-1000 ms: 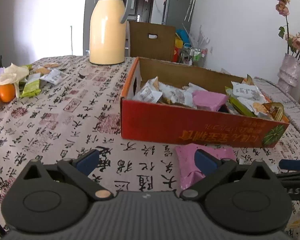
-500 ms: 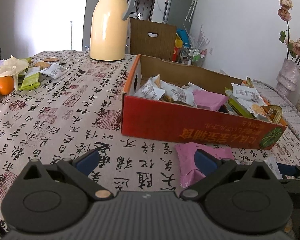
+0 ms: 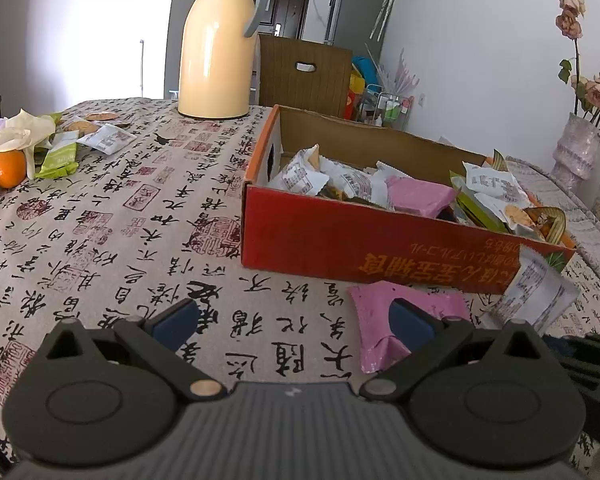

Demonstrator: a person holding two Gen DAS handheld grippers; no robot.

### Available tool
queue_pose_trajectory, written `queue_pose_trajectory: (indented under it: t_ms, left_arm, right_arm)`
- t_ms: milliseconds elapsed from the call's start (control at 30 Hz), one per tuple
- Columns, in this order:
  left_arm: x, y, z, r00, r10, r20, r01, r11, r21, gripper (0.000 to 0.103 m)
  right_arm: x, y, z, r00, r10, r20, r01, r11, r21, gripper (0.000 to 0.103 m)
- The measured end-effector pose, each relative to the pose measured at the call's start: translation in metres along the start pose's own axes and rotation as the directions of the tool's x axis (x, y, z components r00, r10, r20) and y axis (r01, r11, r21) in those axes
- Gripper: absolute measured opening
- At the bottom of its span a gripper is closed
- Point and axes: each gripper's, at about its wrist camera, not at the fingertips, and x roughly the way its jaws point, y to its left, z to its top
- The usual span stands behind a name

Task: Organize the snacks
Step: 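Grasp the white wrapper with the right tool while the left tool grasps the pink packet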

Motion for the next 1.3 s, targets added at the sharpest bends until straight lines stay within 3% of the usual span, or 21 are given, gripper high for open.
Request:
queue_pose_trajectory:
  t_ms: [433,800,1033,1300]
  left_arm:
    - [-0.003,-0.038,0.01,0.995,-0.037,-0.089,0.045,0.994,0.095,0.103]
    - [0.039,-0.085,0.016,0.962,-0.011,-0.272,0.042,0.994,0.106,0.103]
    - [0.052,-0.095,0.01,0.958,0.061,-0.282,-0.025,0.992,0.128,0.103]
    - [0.053,-0.1,0.006,0.96,0.083,-0.267,-0.041,0.986,0.161,0.101]
  right_arm:
    - [-0.036,-0.03,-0.002,0.994,-0.01,0.107,0.004,0.998,0.056,0.012]
    - [-0.037,-0.057,-0.009,0.991,-0.005,0.134,-0.011,0.993,0.118,0.012]
    - [-0.028,-0.061,-0.013,0.991,0.023,0.133,-0.041,0.99,0.136,0.012]
    - [-0.026,-0.061,-0.016,0.99,0.039,0.133,-0.058,0.989,0.139,0.012]
